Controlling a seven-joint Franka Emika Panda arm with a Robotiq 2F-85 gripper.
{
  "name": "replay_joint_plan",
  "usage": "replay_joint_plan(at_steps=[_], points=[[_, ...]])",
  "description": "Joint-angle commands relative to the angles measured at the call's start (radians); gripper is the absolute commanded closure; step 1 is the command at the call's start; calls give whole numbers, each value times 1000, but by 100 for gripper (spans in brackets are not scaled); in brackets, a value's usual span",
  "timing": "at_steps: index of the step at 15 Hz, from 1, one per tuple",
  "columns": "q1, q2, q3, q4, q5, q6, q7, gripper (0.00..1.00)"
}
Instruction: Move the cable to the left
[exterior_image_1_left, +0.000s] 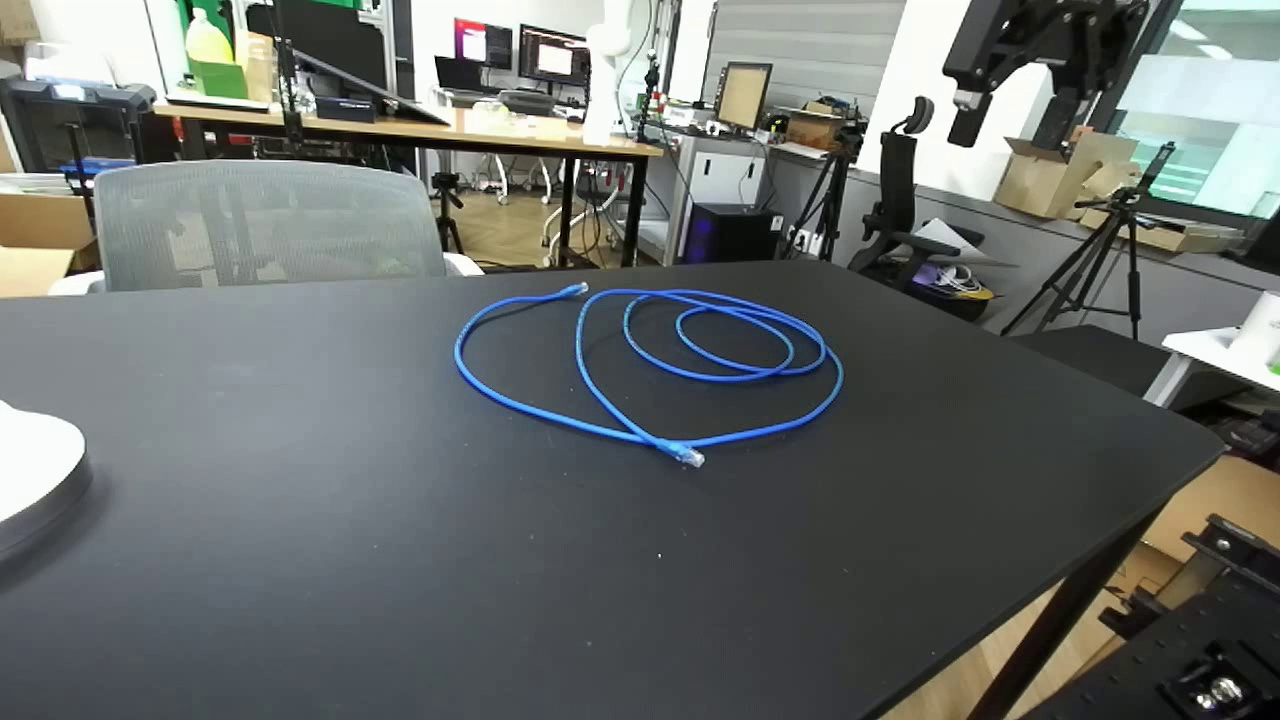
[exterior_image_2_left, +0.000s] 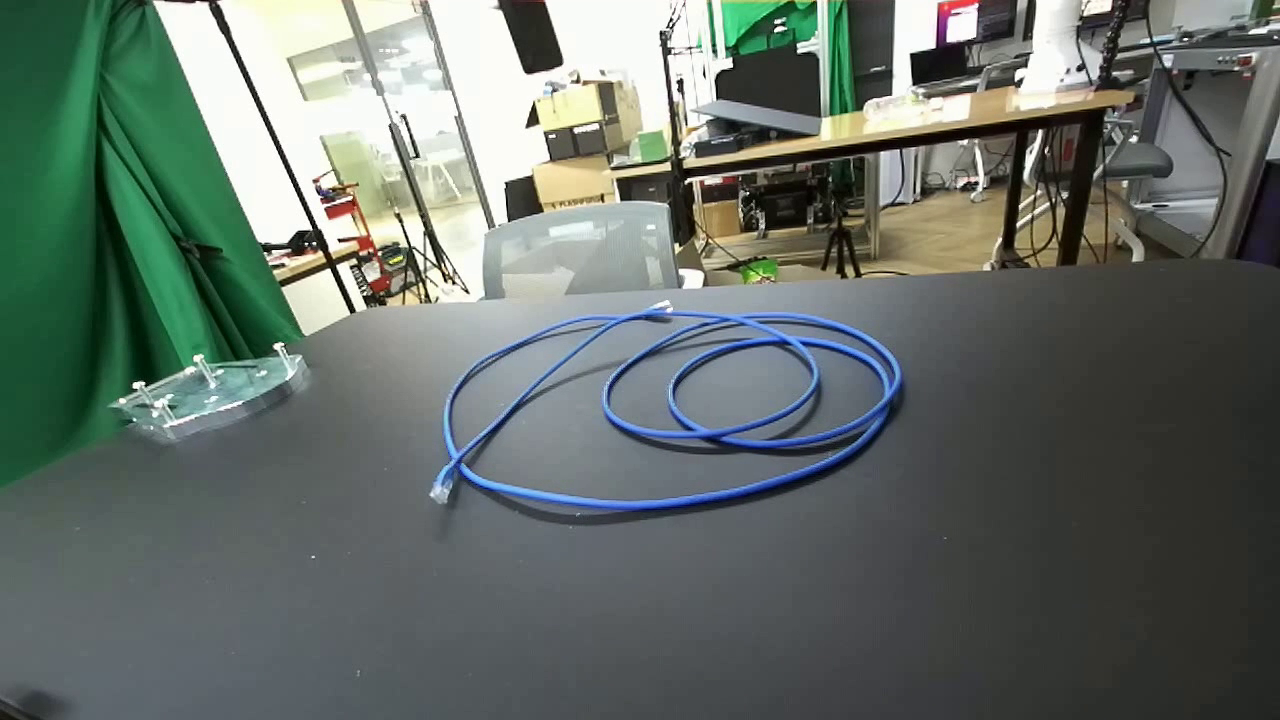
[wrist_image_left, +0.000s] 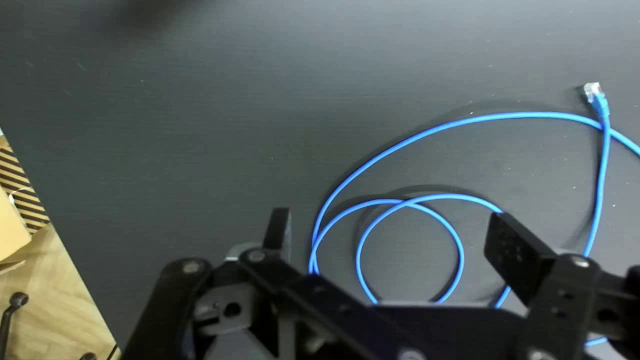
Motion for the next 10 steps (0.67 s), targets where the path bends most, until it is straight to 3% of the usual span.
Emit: replay_joint_plan(at_steps=[1,5,10], points=[[11,20,-7,14,-9,1,14,0],[7,76,-4,52,0,7,53,0],[-12,304,-17,182,-5,59,162,0]])
